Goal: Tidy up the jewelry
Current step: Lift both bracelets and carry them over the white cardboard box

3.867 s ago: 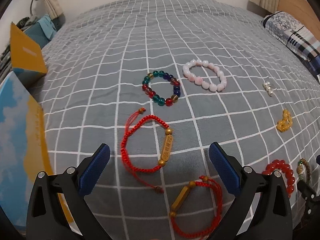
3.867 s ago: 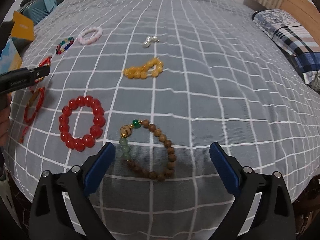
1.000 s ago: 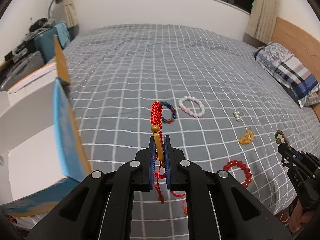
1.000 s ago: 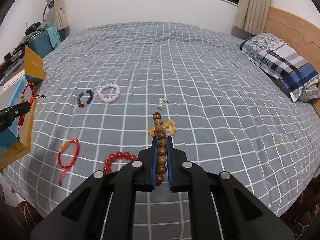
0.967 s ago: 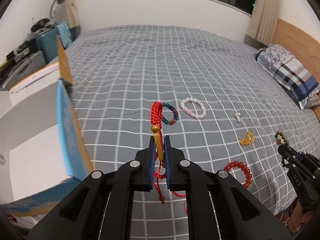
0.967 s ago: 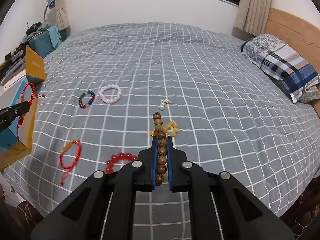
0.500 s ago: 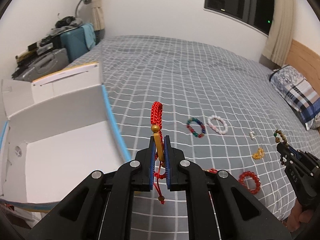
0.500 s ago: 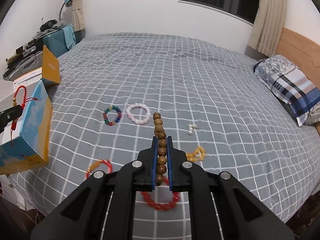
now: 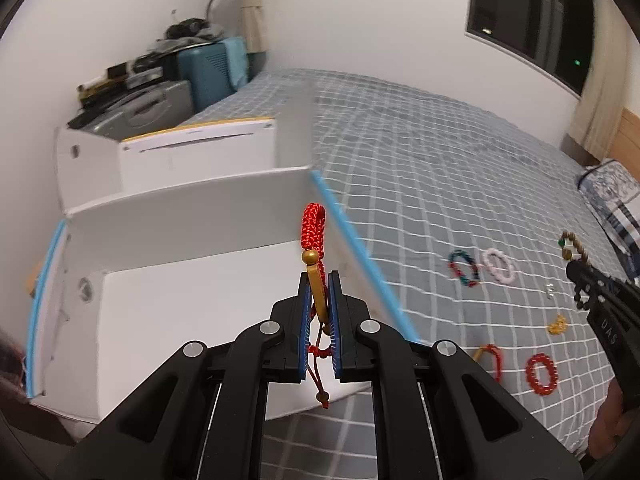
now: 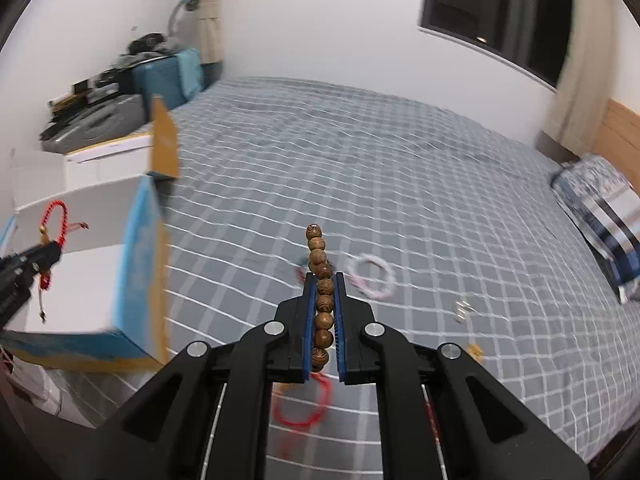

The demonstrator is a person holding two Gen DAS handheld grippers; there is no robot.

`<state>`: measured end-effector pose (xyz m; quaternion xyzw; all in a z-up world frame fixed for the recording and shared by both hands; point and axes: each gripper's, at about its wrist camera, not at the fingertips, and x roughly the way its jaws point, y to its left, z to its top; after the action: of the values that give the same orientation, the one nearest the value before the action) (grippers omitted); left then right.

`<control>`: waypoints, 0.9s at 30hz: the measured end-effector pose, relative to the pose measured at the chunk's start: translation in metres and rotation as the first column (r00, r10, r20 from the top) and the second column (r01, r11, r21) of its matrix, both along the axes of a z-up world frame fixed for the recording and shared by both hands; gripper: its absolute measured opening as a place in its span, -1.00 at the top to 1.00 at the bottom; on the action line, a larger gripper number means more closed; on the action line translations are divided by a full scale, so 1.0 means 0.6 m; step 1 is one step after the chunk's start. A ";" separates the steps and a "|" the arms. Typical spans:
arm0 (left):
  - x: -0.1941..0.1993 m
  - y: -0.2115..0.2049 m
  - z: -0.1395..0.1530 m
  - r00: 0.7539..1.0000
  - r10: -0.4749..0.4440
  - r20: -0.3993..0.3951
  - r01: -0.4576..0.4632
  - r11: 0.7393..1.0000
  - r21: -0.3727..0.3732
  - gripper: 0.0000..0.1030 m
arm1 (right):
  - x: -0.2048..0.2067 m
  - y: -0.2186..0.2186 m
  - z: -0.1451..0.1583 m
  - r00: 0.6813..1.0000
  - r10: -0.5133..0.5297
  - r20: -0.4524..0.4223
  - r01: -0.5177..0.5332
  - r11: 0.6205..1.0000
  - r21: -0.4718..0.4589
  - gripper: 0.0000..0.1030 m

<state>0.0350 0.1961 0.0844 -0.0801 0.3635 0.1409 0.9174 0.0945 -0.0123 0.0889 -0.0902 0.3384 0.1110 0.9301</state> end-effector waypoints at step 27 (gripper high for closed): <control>-0.081 0.239 -0.079 0.951 0.206 -0.233 -0.216 0.976 -0.021 0.85 | -0.023 0.386 -0.092 0.904 0.316 -0.288 -0.324 0.946 0.020 0.86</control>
<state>-0.0138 0.3394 0.0370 -0.1227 0.4594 0.2381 0.8469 0.0804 0.2194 0.0339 -0.1405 0.4518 0.2693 0.8388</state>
